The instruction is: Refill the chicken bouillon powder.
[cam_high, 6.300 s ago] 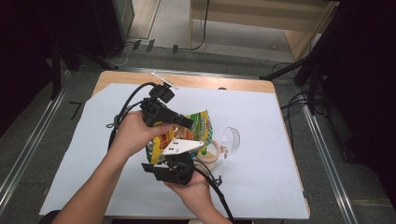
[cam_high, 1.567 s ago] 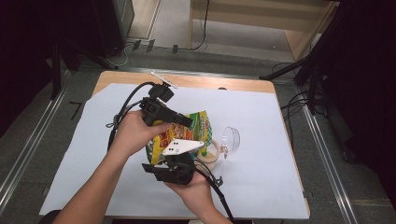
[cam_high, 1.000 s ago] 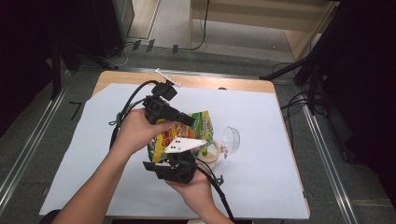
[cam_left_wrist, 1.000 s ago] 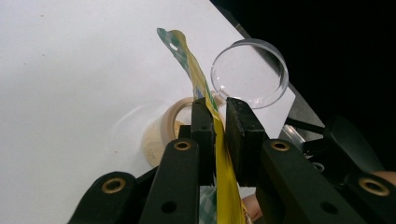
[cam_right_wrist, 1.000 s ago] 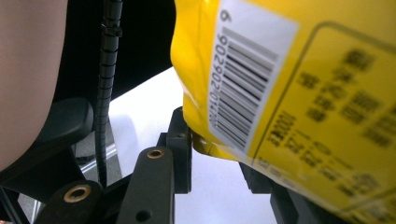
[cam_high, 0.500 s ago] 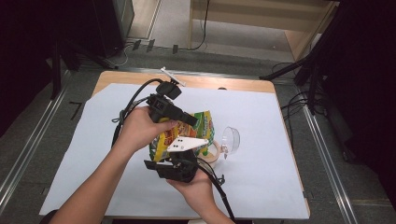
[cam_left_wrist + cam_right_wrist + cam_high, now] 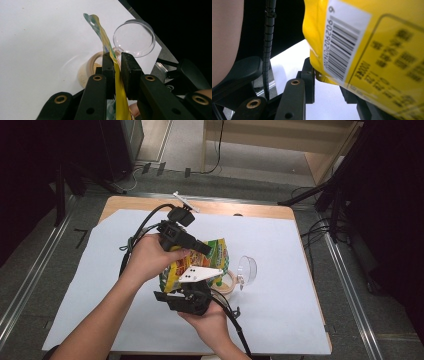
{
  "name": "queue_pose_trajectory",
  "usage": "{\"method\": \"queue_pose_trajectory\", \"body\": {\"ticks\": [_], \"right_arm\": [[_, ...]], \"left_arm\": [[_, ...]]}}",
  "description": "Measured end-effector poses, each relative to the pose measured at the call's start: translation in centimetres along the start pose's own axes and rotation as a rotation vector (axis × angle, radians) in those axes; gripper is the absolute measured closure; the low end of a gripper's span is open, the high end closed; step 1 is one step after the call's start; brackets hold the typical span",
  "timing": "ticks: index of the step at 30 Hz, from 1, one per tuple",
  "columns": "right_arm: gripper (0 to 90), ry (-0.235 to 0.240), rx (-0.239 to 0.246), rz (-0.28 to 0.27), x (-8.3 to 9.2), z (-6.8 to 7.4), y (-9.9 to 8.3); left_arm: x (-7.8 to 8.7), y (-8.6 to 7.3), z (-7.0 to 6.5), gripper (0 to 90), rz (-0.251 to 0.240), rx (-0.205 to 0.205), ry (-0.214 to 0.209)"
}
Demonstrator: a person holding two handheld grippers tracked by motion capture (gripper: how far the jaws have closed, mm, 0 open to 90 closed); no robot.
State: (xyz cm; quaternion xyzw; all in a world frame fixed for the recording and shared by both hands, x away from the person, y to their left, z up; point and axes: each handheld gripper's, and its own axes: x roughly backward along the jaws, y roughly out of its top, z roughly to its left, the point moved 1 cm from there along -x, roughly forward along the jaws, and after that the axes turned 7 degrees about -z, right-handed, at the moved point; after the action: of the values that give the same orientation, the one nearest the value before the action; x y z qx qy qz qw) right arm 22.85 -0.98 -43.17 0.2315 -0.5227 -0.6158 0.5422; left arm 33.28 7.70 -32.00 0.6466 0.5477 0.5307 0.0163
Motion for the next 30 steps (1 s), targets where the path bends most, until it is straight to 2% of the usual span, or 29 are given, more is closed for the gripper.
{"method": "queue_pose_trajectory", "body": {"ticks": [10,17,30], "right_arm": [[70.0,0.001,0.002,0.005,-0.04,0.01,-0.02],[69.9,-0.004,0.025,0.018,-0.20,0.06,-0.17],[69.9,-0.003,0.022,0.019,-0.22,0.09,-0.15]], "left_arm": [[0.09,-0.19,0.10,82.1,-0.010,-0.001,-0.001],[0.26,-0.62,0.33,82.2,-0.025,0.004,-0.006],[0.27,-0.59,0.34,82.3,-0.027,0.011,-0.005]]}}
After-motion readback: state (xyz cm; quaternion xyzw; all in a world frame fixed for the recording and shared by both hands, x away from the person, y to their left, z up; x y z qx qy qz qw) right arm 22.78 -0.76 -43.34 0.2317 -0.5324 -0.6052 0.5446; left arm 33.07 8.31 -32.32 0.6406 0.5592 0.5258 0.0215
